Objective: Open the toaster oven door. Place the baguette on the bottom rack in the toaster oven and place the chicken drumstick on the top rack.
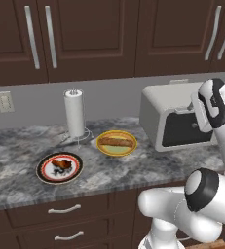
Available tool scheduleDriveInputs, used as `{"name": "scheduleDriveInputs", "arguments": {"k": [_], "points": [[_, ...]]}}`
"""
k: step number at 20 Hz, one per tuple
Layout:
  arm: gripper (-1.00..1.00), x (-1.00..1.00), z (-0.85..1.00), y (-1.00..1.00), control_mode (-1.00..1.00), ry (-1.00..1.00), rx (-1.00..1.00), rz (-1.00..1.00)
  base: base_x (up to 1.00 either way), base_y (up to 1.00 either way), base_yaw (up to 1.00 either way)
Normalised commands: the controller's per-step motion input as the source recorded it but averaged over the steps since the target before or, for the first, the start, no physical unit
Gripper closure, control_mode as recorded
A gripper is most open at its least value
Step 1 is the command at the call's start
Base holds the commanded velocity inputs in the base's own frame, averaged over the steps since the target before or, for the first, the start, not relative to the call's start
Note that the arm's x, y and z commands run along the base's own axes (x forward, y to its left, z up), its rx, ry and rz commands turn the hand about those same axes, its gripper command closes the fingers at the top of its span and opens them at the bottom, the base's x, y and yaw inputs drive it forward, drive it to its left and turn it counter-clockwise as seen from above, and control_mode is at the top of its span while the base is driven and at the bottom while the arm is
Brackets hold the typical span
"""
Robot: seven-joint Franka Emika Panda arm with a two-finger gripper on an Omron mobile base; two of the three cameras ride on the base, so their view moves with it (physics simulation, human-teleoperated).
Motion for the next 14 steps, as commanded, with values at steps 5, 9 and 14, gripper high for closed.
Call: {"name": "scheduleDriveInputs", "arguments": {"k": [5, 9, 14], "points": [[-1.0, 0.29, -0.18, 0.0, -1.0, 0.04, 0.0, 0.0, 0.0, 0.0, 0.0], [-1.0, 0.3, -0.15, 0.0, -1.0, 0.02, 0.0, 0.0, 0.0, 0.0, 0.0], [-1.0, 0.2, -0.09, -0.1, -1.0, 0.0, 0.0, 0.0, 0.0, 0.0, 0.0]]}}
